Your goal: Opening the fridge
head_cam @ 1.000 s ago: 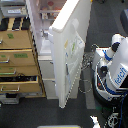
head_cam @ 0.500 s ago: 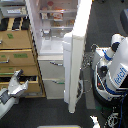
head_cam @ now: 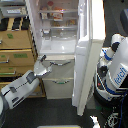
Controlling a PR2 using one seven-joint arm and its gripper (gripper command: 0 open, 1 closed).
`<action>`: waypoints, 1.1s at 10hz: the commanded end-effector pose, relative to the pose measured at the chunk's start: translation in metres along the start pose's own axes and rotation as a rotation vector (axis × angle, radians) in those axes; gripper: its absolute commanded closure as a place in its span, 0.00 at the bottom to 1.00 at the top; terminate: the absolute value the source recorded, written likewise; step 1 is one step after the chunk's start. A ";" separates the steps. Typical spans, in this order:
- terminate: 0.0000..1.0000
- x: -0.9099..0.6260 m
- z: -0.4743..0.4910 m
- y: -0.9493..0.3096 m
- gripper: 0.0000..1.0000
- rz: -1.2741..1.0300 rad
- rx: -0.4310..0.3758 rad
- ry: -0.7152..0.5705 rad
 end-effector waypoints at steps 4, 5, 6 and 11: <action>0.00 0.300 0.281 -0.850 0.00 -0.565 0.035 -0.159; 0.00 0.286 0.283 -0.862 0.00 -0.594 0.031 -0.171; 0.00 0.285 0.281 -0.857 0.00 -0.586 0.030 -0.164; 0.00 0.290 0.224 -0.753 0.00 -0.459 0.038 -0.102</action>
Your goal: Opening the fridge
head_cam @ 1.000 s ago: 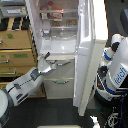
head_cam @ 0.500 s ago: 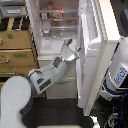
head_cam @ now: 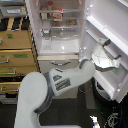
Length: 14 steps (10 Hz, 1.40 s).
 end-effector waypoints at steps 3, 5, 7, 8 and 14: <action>0.00 -0.024 0.055 -0.186 0.00 -0.144 -0.010 -0.123; 0.00 -0.166 -0.008 -0.056 0.00 -0.024 -0.034 -0.117; 0.00 -0.246 -0.050 0.015 0.00 0.077 -0.001 -0.080; 0.00 -0.301 -0.066 0.060 0.00 0.167 0.009 -0.060; 0.00 -0.473 -0.092 0.123 0.00 0.447 0.019 -0.111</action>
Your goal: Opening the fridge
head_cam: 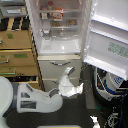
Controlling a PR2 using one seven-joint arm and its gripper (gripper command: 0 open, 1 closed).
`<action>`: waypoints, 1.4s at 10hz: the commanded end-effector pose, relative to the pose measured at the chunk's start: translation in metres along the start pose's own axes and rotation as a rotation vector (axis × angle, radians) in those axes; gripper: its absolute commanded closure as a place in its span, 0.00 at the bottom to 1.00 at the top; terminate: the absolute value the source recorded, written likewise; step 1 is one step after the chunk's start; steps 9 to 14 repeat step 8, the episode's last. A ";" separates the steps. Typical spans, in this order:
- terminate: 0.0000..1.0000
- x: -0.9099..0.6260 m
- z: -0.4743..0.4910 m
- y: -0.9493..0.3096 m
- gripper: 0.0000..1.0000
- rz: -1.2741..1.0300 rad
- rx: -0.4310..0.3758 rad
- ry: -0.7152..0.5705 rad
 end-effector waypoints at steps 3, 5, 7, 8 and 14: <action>0.00 -0.294 -0.047 0.145 0.00 0.456 0.035 -0.086; 0.00 -0.322 -0.061 0.150 0.00 0.479 0.025 -0.180; 0.00 -0.351 -0.094 0.148 0.00 0.496 0.005 -0.192; 1.00 -0.375 -0.142 0.149 0.00 0.547 0.004 -0.144; 1.00 -0.375 -0.142 0.149 0.00 0.547 0.004 -0.144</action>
